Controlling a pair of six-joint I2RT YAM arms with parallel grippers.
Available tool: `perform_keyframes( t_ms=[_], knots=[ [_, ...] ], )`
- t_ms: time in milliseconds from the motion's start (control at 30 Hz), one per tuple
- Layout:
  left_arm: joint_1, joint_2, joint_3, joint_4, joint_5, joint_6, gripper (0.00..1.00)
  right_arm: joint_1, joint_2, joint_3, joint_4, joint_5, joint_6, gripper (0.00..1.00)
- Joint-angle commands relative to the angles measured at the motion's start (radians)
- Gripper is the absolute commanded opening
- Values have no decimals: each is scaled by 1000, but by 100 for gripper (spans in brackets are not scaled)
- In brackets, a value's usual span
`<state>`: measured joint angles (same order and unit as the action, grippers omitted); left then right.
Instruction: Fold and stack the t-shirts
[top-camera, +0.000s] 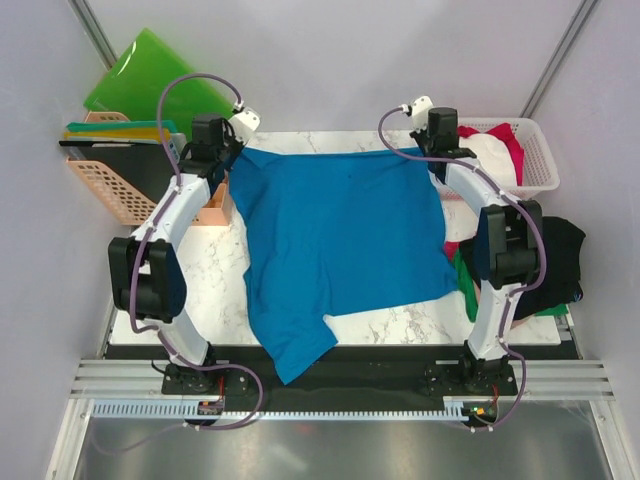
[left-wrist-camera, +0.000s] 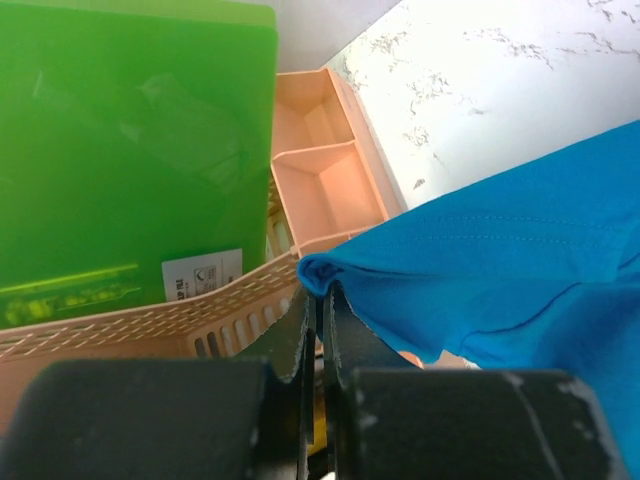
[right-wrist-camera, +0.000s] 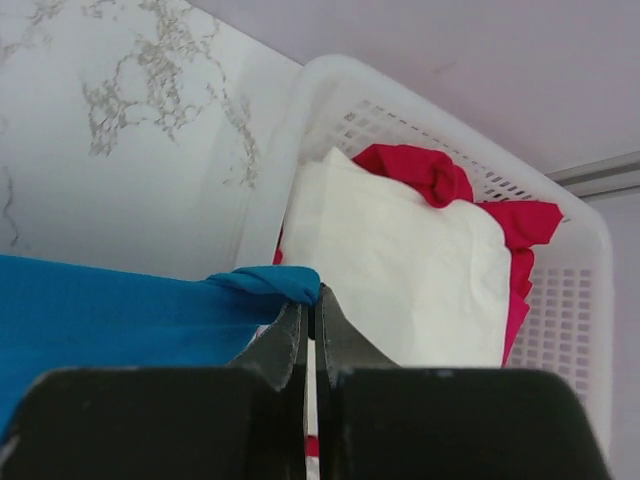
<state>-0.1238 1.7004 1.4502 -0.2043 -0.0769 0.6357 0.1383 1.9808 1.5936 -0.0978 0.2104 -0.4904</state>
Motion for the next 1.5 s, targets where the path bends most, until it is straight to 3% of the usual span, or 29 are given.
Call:
perform_keyframes(
  t_ms=[0,100,133,167,200,233,267,300,367,500,667,900,1033,1200,1233,1433,1467],
  knots=[
    [9,47,62,112,-47,-54,2,6,88,132,53,118,9,0],
    [10,93,75,158,-89,-73,2,17,159,198,72,168,16,1],
    [9,113,79,170,-104,-83,2,21,189,213,75,208,25,6],
    [9,125,82,183,-156,-93,9,23,202,229,78,227,30,32],
    [10,136,99,200,-182,-97,35,30,216,247,92,281,45,46],
    [10,166,105,227,-214,-94,52,32,240,255,90,309,50,55],
    [10,180,114,241,-277,-91,61,35,254,267,92,340,58,68],
    [13,192,136,244,-294,-82,68,38,266,291,108,384,67,73],
    [26,212,153,249,-317,-73,71,38,277,301,113,454,96,80],
    [56,173,118,249,-310,-87,74,37,193,188,133,472,145,82],
    [84,23,-9,246,-249,-97,74,29,-26,2,158,457,203,84],
    [82,-323,-215,175,-140,-154,74,27,-218,-76,101,446,153,90],
    [82,-511,-292,118,-71,-191,74,27,-335,-98,-22,339,182,93],
    [82,-597,-312,39,-11,-234,72,29,-391,-35,-234,204,216,95],
    [82,-613,-312,-1,38,-244,72,29,-410,-32,-270,116,207,95],
    [81,-722,-320,-109,161,-288,72,29,-603,-116,-385,-8,227,96],
    [81,-728,-324,-118,166,-291,72,29,-617,-118,-411,-82,204,96]
  ],
)
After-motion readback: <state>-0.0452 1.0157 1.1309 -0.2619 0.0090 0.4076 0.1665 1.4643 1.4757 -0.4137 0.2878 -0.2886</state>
